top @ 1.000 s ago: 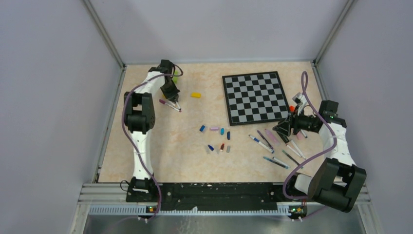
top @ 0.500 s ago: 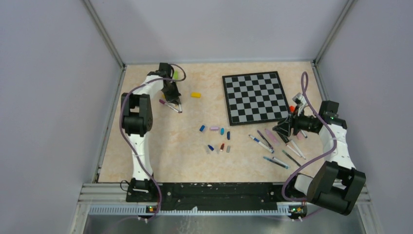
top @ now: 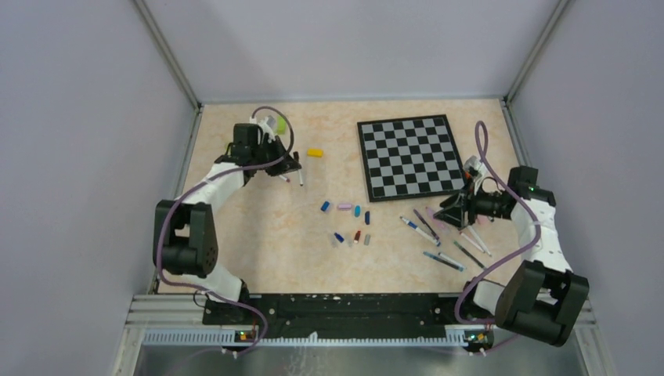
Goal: Open the pen caps
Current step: Pick up the pen from the center of the board.
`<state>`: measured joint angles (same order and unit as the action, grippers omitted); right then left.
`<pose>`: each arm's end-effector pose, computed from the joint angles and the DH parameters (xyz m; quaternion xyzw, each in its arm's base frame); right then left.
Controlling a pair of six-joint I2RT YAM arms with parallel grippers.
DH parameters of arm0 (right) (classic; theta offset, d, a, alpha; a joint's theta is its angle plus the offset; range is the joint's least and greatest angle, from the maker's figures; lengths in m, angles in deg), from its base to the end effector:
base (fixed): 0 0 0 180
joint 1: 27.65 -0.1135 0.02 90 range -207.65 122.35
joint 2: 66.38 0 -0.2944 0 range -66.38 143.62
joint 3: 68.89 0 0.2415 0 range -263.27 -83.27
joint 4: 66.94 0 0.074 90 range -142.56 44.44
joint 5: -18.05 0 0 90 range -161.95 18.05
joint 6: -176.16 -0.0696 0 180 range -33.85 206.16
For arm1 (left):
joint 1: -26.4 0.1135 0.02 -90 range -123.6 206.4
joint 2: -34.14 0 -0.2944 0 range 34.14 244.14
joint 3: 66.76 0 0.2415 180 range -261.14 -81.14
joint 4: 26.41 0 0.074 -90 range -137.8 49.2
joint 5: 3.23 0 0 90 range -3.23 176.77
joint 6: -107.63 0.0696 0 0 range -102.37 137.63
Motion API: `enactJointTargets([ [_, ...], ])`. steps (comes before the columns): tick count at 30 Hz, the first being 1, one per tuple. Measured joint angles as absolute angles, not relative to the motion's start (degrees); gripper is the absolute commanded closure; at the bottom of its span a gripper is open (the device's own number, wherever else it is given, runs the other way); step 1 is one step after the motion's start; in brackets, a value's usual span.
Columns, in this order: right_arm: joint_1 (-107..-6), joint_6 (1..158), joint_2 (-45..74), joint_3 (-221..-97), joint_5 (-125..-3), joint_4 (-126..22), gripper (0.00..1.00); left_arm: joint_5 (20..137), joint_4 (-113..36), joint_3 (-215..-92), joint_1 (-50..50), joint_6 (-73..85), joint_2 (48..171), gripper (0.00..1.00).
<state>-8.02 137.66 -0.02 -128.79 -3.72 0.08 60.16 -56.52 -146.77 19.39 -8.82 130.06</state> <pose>0.1821 0.0037 0.2603 -0.3024 0.7657 0.3823 0.4196 0.3706 -0.0770 0.2421 -0.0674 0.9040 -0.3093 0.2875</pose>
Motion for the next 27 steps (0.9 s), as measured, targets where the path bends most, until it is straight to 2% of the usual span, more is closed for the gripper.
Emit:
enactJointTargets([
  [7,-16.3,141.7,0.0,-131.2,-3.1,4.7,0.49,49.7,-31.0,-125.8,16.6,-17.9,112.4,1.00],
  [14,-27.2,131.1,-1.0,-134.8,-2.2,-1.4,0.46,53.4,-8.9,-114.6,-2.2,-26.3,104.9,1.00],
  [21,-34.0,101.2,-1.2,-134.7,1.9,-25.8,0.40,64.3,3.4,-112.9,-13.9,-29.9,105.3,1.00],
  [27,-37.3,73.7,-1.2,-125.5,3.6,-52.4,0.37,72.5,6.2,-114.3,-20.3,-30.5,108.4,1.00],
])
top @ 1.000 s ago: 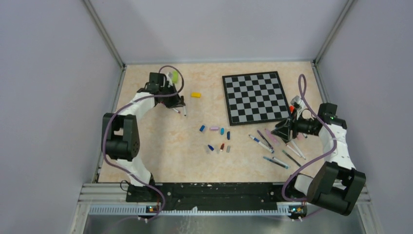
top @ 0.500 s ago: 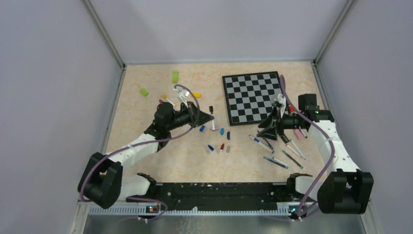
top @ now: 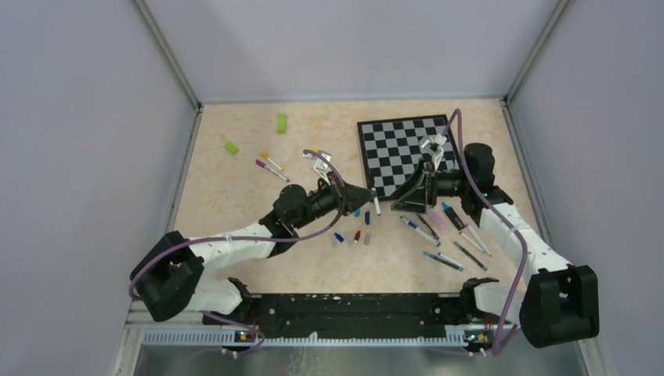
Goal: Open the pen caps
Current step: Pick up the pen from the center of the board.
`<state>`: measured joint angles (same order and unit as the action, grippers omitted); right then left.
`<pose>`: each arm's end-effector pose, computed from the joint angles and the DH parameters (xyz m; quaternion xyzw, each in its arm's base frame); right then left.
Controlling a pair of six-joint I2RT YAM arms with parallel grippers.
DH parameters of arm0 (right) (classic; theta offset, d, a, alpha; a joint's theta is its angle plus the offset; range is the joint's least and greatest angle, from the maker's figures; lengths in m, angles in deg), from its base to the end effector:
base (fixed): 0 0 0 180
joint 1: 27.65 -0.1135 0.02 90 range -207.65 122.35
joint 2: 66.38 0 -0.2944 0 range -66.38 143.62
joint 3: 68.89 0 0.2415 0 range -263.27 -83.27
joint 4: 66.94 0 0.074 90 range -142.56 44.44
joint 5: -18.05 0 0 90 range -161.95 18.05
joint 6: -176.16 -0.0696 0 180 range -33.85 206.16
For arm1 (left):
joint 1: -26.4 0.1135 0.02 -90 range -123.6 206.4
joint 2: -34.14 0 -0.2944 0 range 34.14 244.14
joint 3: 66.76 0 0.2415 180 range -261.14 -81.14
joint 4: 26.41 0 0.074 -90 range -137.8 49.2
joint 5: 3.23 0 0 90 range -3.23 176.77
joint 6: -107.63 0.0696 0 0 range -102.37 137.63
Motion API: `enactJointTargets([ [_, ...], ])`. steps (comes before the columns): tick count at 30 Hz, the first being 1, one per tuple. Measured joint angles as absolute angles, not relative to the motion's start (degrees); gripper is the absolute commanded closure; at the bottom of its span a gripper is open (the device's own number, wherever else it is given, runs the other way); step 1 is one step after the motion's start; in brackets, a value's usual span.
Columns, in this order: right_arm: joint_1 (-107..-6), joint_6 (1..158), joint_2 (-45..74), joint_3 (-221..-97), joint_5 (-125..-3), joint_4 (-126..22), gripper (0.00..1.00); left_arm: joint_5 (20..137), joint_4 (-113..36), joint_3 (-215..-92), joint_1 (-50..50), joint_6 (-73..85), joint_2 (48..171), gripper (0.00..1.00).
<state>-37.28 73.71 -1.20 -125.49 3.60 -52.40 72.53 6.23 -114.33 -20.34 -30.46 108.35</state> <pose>0.2049 0.1031 0.3088 -0.3212 0.6677 0.5851 0.3296 0.1907 -0.2276 0.3033 0.0843 0.6650 -0.5991 0.4379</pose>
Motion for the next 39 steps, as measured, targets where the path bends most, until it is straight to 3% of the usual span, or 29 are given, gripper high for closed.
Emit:
enactJointTargets([
  [5,-39.2,64.8,-1.2,-123.4,3.3,-61.1,0.37,77.3,6.4,-117.5,-23.6,-30.3,111.2,1.00],
  [11,-40.7,61.2,-1.2,-122.2,2.3,-64.9,0.46,80.1,6.8,-119.9,-25.5,-30.2,113.0,1.00],
  [14,-41.0,60.1,-1.2,-122.2,1.7,-65.8,0.58,80.9,6.8,-120.4,-26.1,-29.9,113.8,1.00],
  [20,-41.1,58.1,-0.7,-122.1,-0.4,-67.4,1.00,81.8,6.9,-121.7,-27.3,-28.7,114.3,1.00],
  [21,-41.1,57.6,-0.5,-122.1,-0.8,-67.5,1.00,81.9,6.9,-121.8,-27.4,-28.3,114.3,1.00],
  [24,-41.1,57.1,0.2,-122.1,-1.1,-67.7,1.00,82.2,6.1,-122.0,-27.4,-27.4,114.3,0.83],
  [32,-41.2,66.9,0.0,-123.3,1.2,-60.3,1.00,81.9,4.1,-121.3,-27.8,-20.7,109.4,0.06],
  [33,-41.2,70.4,-0.3,-123.7,1.7,-57.2,1.00,82.0,3.6,-120.9,-27.7,-19.4,107.8,0.02],
  [39,-41.1,91.9,-3.1,-125.1,1.3,-39.3,1.00,81.9,-0.3,-119.6,-25.9,-16.8,97.3,0.01],
])
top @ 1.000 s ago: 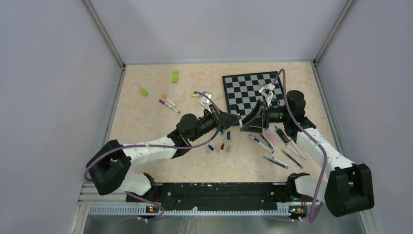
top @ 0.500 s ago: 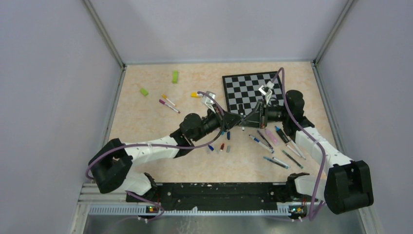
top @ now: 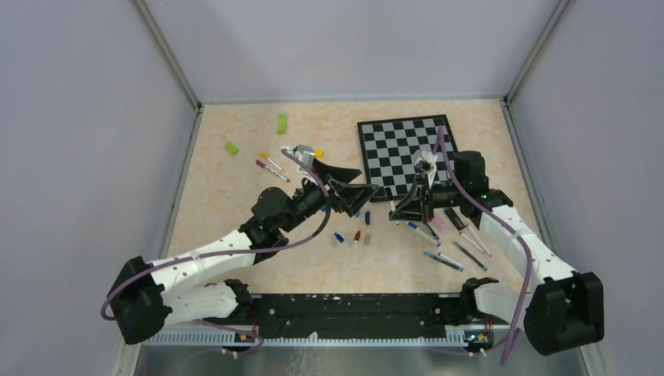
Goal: Open the pen caps
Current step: Pick up the pen from the center of the board, then open the pen cap from the pen.
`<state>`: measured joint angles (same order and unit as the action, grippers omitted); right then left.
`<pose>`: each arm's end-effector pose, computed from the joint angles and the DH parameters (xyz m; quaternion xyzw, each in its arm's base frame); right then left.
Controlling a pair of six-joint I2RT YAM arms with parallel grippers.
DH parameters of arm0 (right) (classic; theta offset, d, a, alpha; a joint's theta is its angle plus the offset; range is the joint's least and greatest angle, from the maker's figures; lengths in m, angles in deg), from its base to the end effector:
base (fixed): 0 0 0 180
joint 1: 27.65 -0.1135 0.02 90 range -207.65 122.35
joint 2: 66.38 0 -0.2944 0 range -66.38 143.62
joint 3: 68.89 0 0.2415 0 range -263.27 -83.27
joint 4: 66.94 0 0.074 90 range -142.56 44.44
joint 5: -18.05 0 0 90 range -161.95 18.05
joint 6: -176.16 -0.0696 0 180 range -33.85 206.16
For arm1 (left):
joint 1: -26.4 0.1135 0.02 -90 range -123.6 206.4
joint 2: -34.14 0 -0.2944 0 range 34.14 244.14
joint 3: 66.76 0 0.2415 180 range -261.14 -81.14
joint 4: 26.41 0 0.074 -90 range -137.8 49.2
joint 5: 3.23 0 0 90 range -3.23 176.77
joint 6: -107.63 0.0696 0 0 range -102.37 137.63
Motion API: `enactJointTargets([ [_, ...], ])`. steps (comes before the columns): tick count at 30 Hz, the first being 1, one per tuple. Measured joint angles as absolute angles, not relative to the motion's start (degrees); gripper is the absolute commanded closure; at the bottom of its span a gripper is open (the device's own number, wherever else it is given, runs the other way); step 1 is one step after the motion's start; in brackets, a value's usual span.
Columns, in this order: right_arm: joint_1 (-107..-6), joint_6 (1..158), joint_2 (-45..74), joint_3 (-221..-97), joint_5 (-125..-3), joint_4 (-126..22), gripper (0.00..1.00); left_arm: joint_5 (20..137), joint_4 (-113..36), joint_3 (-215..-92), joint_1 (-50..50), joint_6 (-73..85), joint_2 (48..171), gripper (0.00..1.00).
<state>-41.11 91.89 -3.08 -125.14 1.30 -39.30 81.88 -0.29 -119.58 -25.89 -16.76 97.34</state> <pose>0.1836 0.1125 0.2933 -0.3915 0.6548 0.5523 0.3360 0.1560 -0.2115 0.3717 0.1274 0.5904 -0.5654 0.5616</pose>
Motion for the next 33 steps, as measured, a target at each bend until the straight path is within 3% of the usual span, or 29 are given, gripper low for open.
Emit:
enactJointTargets([
  [5,-41.1,102.7,-3.3,-125.8,-1.6,-29.1,1.00,80.5,-1.1,-118.7,-23.7,-22.2,97.9,0.03],
  [9,-41.1,106.2,-3.1,-126.2,-3.1,-24.9,1.00,78.3,-0.4,-118.7,-23.4,-26.5,103.1,0.15],
  [23,-41.1,107.5,0.2,-127.3,-3.8,-23.4,1.00,77.4,1.2,-120.2,-25.2,-29.0,112.6,0.36],
  [33,-41.1,106.4,1.5,-127.3,-3.7,-24.4,1.00,76.7,1.7,-122.3,-25.8,-29.1,116.6,0.63],
])
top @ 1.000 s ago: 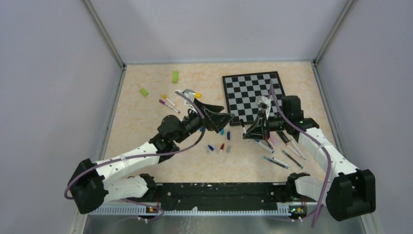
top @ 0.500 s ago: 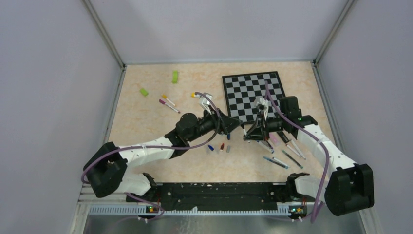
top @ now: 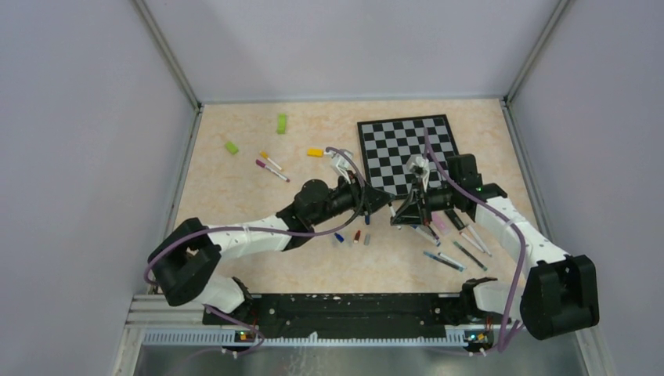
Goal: Open the pen caps
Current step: Open the pen cap from the pen.
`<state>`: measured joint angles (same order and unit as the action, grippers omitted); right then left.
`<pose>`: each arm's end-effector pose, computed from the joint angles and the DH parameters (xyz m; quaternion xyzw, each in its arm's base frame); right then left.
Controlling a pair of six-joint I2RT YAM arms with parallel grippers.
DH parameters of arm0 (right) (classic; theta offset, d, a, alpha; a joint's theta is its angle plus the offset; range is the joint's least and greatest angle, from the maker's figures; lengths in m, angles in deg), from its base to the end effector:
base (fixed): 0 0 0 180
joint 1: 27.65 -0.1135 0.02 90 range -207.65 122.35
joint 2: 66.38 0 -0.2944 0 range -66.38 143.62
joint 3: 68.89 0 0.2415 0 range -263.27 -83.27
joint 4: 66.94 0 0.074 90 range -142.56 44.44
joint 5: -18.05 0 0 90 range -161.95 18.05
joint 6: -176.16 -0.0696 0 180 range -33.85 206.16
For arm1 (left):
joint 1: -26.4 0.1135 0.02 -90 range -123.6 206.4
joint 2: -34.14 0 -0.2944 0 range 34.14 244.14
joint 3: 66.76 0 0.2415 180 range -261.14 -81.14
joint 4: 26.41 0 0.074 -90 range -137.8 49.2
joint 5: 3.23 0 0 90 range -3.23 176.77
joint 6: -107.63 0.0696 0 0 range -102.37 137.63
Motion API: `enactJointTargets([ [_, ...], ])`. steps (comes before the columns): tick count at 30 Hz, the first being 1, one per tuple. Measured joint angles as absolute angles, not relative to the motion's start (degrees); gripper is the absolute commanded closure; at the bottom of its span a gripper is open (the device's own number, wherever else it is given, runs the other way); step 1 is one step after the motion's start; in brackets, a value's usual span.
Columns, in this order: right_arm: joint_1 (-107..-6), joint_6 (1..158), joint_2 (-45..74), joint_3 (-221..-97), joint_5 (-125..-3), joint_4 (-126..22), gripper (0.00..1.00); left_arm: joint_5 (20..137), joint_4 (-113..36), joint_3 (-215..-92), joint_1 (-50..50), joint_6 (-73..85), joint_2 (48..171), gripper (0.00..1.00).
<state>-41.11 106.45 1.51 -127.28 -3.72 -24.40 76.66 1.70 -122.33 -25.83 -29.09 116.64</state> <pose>0.1880 0.1115 0.2677 -0.4018 0.6962 0.5134 0.3004 0.1982 -0.2758 0.2989 0.0964 0.6932 -0.5809 0.4155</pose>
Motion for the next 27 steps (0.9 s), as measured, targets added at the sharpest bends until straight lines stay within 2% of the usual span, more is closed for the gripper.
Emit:
enactJointTargets([
  [5,-41.1,105.8,2.7,-127.3,-3.7,-25.0,1.00,75.7,2.4,-122.7,-25.9,-29.3,117.4,0.70],
  [12,-41.1,105.4,3.4,-127.3,-3.7,-25.1,1.00,74.9,2.6,-123.2,-25.9,-29.7,119.1,0.73],
  [19,-41.1,105.0,3.6,-127.3,-3.2,-25.1,1.00,74.8,2.5,-123.2,-25.8,-29.5,119.1,1.00],
  [27,-41.1,105.1,3.9,-127.3,-3.2,-25.4,1.00,76.6,2.5,-123.0,-25.4,-29.7,118.9,1.00],
])
